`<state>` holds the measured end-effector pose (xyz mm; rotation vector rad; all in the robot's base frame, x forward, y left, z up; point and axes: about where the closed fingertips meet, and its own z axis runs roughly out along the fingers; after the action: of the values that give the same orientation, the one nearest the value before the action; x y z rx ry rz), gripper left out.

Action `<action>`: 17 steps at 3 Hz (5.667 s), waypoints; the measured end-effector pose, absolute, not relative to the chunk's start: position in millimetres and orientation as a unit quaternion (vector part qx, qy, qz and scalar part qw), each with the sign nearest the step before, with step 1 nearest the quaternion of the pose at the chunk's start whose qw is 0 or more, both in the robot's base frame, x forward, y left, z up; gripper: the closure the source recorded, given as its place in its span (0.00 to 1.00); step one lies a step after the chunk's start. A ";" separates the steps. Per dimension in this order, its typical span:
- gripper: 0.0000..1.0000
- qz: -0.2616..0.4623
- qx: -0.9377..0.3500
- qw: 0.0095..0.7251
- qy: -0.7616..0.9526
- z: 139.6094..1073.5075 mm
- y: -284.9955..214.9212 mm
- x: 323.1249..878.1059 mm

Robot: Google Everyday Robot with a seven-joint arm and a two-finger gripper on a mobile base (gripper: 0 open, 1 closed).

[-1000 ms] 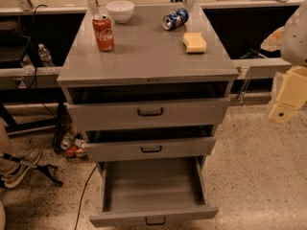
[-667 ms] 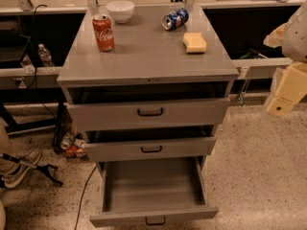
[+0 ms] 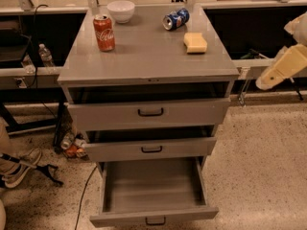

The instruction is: Place sponge into bottom drawer

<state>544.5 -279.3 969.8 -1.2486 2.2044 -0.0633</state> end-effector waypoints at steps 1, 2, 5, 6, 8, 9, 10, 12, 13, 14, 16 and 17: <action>0.00 -0.022 -0.370 0.365 0.854 963.3 -308.2 595.8; 0.00 -0.024 -0.372 0.368 0.852 966.7 -305.6 595.7; 0.00 0.040 -0.292 0.434 0.851 922.2 -260.6 689.9; 0.00 0.050 -0.271 0.445 0.852 904.7 -244.2 723.8; 0.00 0.043 -0.264 0.459 0.847 887.8 -216.1 772.2; 0.00 0.039 -0.253 0.468 0.846 882.2 -208.7 792.6; 0.00 0.045 -0.248 0.476 0.843 877.8 -197.7 808.3; 0.00 0.067 -0.251 0.471 0.843 862.9 -174.5 826.4; 0.00 0.076 -0.254 0.463 0.846 854.1 -165.8 832.5; 0.17 0.085 -0.257 0.456 0.848 845.6 -157.5 838.1; 0.71 0.097 -0.260 0.449 0.849 836.7 -147.4 840.8; 0.94 0.101 -0.275 0.471 0.832 859.2 -153.4 825.0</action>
Offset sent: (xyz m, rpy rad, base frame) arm 0.0412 -0.0252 -0.0061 0.1027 -0.0778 -0.1510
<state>825.0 -153.4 859.2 -0.6732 2.0373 0.2479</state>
